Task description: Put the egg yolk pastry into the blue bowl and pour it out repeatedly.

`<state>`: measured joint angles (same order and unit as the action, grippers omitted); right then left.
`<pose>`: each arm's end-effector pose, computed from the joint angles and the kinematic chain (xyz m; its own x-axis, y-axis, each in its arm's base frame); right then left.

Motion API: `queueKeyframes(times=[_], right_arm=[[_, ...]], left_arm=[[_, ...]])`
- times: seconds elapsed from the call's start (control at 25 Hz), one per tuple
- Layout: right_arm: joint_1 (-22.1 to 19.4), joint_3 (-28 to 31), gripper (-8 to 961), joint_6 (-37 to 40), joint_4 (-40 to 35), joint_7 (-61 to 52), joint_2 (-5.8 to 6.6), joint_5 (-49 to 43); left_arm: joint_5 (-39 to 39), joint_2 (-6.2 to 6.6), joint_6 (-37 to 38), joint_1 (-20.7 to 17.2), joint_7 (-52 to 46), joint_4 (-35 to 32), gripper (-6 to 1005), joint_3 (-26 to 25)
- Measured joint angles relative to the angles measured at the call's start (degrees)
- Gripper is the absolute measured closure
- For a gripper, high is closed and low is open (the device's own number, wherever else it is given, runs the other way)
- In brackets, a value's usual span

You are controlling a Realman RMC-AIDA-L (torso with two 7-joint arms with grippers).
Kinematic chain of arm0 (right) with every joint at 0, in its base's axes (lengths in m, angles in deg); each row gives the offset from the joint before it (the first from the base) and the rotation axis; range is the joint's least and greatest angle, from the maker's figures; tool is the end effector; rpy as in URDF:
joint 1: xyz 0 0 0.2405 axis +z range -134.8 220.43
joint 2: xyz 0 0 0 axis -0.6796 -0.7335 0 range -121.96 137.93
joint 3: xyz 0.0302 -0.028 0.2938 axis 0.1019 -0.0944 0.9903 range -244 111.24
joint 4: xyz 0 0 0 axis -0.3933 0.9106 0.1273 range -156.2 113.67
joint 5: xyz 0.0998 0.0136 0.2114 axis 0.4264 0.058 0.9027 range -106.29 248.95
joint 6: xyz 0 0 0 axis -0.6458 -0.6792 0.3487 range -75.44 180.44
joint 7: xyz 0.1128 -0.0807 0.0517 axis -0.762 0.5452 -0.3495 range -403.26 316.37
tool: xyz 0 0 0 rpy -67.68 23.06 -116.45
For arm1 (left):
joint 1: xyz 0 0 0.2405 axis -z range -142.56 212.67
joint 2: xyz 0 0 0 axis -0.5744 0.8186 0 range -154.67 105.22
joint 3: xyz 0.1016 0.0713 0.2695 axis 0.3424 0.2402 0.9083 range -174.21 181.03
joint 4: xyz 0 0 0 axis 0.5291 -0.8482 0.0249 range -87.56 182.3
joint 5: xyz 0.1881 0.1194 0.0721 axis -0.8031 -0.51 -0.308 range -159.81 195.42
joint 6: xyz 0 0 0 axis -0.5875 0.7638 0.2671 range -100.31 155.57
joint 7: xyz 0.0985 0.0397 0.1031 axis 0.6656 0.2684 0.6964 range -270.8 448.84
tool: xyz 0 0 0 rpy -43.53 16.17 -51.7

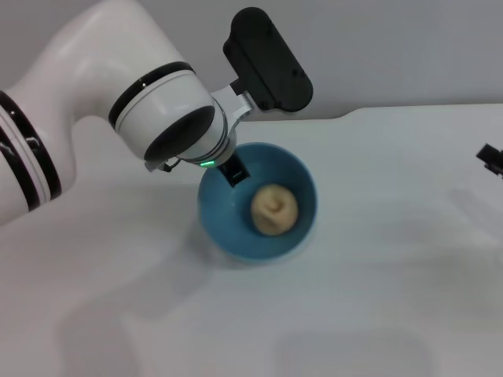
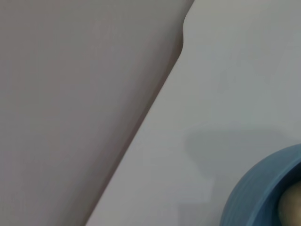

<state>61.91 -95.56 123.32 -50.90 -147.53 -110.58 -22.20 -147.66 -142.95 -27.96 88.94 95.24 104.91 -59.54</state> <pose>0.4143 0.3407 0.0209 -0.0022 -0.4772 -0.8788 -0.9818 -0.1658 0.0925 -0.1250 0.4568 -0.1337 0.8708 0.3431 -0.3520 0.0145 -0.7337 -0.6793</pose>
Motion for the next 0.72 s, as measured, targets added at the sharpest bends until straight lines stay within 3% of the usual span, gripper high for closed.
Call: queueKeyframes(times=[0.2, 0.32, 0.52, 0.72], right_arm=[[-1.3, 1.1, 619, -0.7, 1.1, 0.4, 0.04, 0.0], [-1.4, 1.1, 619, -0.8, 1.2, 0.4, -0.01, 0.1], [-1.5, 1.7, 619, -1.0, 1.3, 0.4, 0.00, 0.1], [-1.7, 2.4, 619, -2.0, 1.4, 0.5, 0.01, 0.1]], left_arm=[[-0.1, 0.19, 6.9, -1.5, -0.1, 0.8, 1001, 0.1], [-0.1, 0.26, 14.8, -4.5, 0.5, 2.0, 1001, -1.4], [-0.2, 0.07, 28.7, -11.5, 3.5, 3.7, 1000, -4.9], [-0.1, -0.24, 47.7, -20.4, 9.2, 4.2, 1001, -5.4]])
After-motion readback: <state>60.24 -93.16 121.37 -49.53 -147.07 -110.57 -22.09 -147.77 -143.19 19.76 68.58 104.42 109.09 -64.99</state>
